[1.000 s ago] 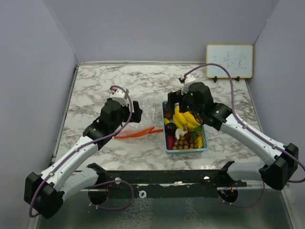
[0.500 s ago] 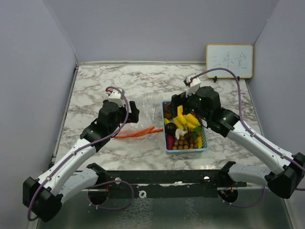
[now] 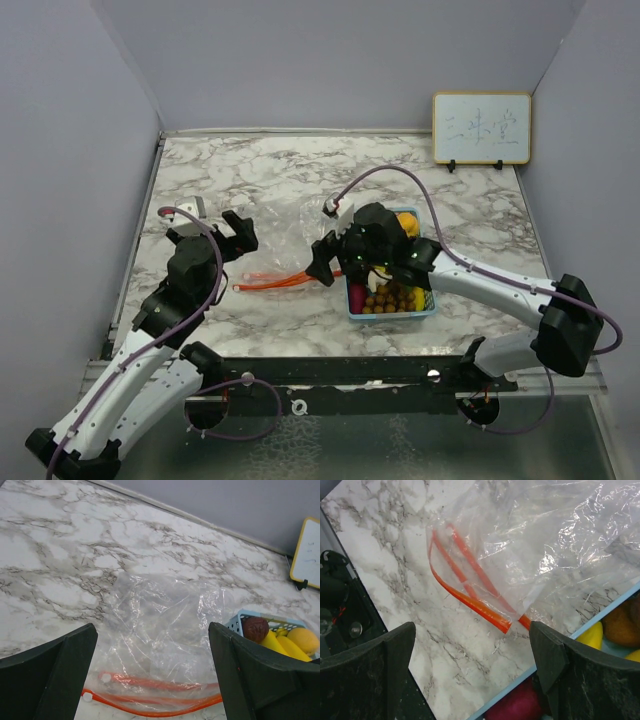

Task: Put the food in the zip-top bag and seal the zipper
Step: Pick up the zipper food storage bag at the center of the board, then open the zipper of the food storage bag at the center of the board.

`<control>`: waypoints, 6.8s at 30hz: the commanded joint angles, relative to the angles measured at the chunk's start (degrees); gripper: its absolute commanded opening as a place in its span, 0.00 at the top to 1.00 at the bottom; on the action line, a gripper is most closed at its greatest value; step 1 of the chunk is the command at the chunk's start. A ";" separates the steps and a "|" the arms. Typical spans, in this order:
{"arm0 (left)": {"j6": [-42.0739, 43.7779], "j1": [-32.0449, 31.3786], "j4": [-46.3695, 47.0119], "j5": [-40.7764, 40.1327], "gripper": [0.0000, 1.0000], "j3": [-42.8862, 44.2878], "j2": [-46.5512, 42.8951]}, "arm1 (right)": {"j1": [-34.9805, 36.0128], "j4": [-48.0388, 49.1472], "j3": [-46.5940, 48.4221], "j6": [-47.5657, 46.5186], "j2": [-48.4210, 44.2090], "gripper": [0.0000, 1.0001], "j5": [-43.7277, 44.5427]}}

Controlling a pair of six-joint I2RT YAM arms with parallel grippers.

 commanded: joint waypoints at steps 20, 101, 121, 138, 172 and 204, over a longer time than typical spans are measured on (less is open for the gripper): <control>-2.41 0.37 -0.25 -5.50 0.04 -3.22 -5.68 | 13.37 15.41 -0.09 -32.02 12.17 0.07 22.37; -24.87 0.38 28.22 16.49 0.32 -15.79 -0.81 | 13.20 27.34 0.15 -8.05 1.82 0.98 30.60; -16.68 0.36 24.36 14.99 1.00 -9.16 4.53 | 13.20 26.16 -1.58 -3.58 0.67 0.87 40.03; -0.95 0.37 -1.09 29.51 1.00 9.19 13.97 | 13.20 26.62 14.13 -9.15 12.46 0.61 39.30; 15.10 0.33 -19.53 31.48 1.00 15.95 9.63 | 6.59 21.24 -2.12 -8.50 -5.04 0.23 18.52; 15.59 0.32 -29.06 11.43 1.00 21.82 10.64 | -0.07 11.28 2.76 1.22 12.02 0.59 35.75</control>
